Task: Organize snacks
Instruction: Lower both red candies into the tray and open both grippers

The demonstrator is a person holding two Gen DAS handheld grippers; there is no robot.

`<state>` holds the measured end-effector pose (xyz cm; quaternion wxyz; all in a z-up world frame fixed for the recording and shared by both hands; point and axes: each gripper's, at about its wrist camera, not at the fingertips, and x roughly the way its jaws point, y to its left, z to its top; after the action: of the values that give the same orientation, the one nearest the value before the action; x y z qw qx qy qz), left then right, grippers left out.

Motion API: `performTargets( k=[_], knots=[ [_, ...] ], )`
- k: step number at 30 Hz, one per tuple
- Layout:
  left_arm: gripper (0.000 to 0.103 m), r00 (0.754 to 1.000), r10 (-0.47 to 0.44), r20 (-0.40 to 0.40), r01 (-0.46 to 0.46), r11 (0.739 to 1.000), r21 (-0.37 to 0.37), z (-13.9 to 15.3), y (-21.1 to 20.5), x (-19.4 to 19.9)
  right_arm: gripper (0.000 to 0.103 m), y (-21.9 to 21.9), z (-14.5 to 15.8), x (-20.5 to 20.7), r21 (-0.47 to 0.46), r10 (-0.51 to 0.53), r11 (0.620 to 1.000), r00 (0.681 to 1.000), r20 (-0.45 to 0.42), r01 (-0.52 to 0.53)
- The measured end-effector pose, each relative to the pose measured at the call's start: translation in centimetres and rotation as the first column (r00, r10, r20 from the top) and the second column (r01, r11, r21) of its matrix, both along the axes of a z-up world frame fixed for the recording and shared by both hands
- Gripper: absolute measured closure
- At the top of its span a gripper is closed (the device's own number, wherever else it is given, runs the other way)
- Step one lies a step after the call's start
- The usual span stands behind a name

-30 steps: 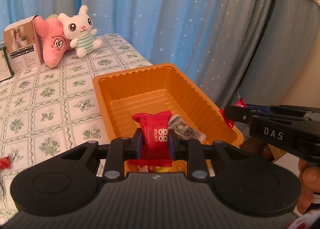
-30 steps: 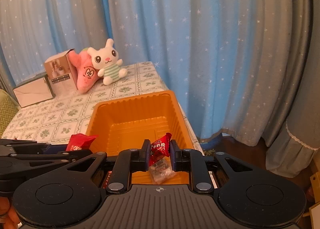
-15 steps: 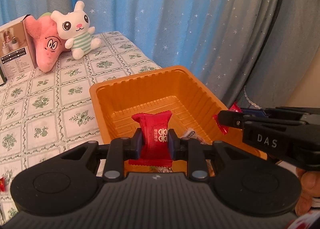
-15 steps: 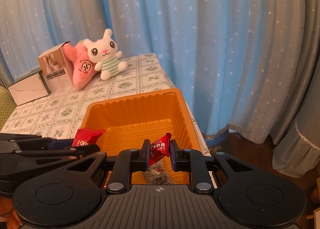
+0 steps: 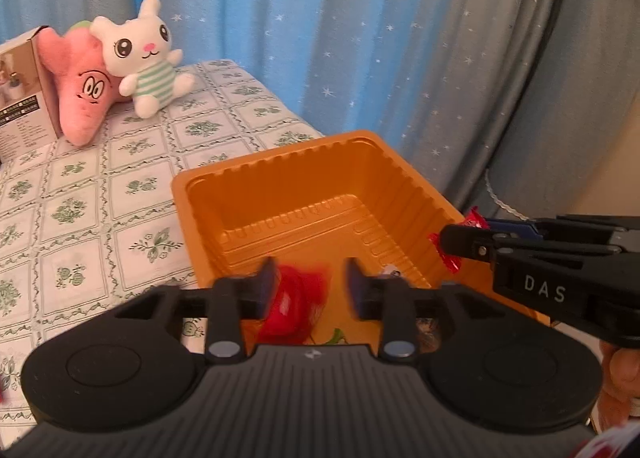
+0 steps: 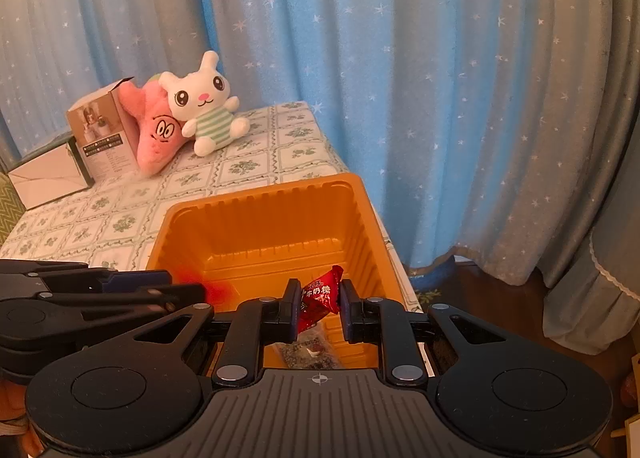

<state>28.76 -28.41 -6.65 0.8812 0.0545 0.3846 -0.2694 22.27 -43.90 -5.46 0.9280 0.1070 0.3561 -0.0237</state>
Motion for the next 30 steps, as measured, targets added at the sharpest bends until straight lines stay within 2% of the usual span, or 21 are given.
performTargets(
  k=[10, 18, 26, 28, 29, 30],
  knots=[
    [0.052, 0.998, 0.042, 0.04, -0.042, 0.999, 0.016, 0.6, 2.3, -1.1, 0.083, 0.2, 0.2, -0.2, 0.002, 0.003, 1.0, 1.0, -0.001, -0.003],
    [0.052, 0.994, 0.099, 0.034, -0.099, 0.995, -0.002, 1.0, 5.4, -1.8, 0.083, 1.2, 0.7, 0.3, 0.018, 0.022, 1.0, 1.0, 0.012, -0.023],
    [0.052, 0.991, 0.131, 0.026, -0.131, 0.991, -0.003, 0.5, 6.9, -2.5, 0.082, 1.7, 0.7, 1.6, 0.095, 0.054, 0.994, 0.998, 0.043, -0.058],
    [0.052, 0.99, 0.14, 0.026, -0.14, 0.99, -0.003, 0.4, 7.2, -2.7, 0.073, 1.7, 0.8, 1.8, 0.097, 0.057, 0.993, 0.997, 0.048, -0.061],
    [0.052, 0.99, 0.141, 0.025, -0.141, 0.99, 0.0, 0.3, 7.3, -2.8, 0.052, 1.7, 0.9, 1.7, 0.09, 0.051, 0.994, 0.997, 0.056, -0.056],
    [0.052, 0.99, 0.141, 0.024, -0.141, 0.99, 0.001, 0.3, 7.3, -2.9, 0.042, 1.6, 1.0, 1.5, 0.092, 0.044, 0.995, 0.997, 0.065, -0.05]
  ],
)
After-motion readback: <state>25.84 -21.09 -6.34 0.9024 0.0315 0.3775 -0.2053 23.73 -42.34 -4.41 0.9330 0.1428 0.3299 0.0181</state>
